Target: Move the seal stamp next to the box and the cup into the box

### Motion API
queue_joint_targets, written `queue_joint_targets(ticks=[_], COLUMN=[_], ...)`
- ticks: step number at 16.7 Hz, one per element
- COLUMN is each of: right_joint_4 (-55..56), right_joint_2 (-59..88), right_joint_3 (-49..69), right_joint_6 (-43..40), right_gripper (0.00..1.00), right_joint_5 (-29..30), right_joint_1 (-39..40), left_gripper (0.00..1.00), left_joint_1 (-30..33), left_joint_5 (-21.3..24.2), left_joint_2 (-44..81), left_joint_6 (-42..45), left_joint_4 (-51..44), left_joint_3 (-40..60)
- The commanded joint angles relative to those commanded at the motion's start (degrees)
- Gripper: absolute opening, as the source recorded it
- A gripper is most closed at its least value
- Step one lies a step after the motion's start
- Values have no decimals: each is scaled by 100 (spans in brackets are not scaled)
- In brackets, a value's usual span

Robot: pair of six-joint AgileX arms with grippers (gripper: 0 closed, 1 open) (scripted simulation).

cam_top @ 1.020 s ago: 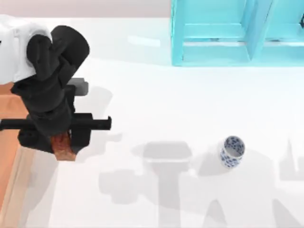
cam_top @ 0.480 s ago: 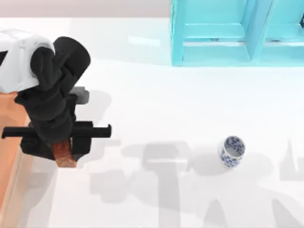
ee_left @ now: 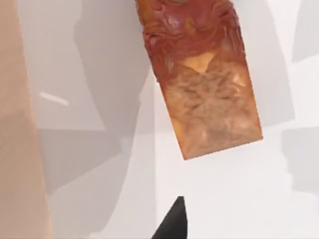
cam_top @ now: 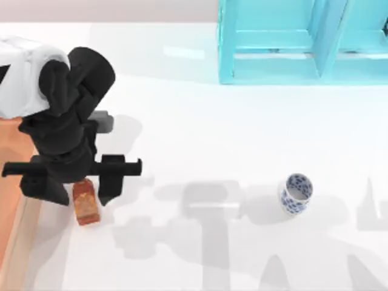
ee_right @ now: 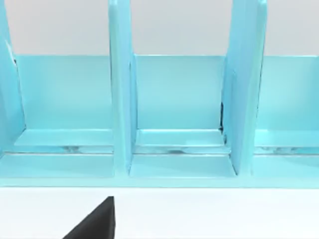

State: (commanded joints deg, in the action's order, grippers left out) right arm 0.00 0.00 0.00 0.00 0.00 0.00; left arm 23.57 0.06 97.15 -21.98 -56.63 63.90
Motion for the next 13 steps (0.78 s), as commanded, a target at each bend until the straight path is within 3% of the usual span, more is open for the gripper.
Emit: queue_joint_targets(ticks=[2,3,13], right_joint_4=[0,0,0], right_joint_2=[0,0,0], right_joint_3=[0,0,0], right_joint_6=[0,0,0], right_gripper=[100,100,100], right_joint_5=[0,0,0], right_joint_1=[0,0,0], left_gripper=[98,100,100], left_joint_1=[0,0,30], left_joint_5=[0,0,3], left_joint_2=[0,0,-4], left_joint_6=[0,0,7], left_joint_4=[0,0,-95], left_joint_3=[0,0,93])
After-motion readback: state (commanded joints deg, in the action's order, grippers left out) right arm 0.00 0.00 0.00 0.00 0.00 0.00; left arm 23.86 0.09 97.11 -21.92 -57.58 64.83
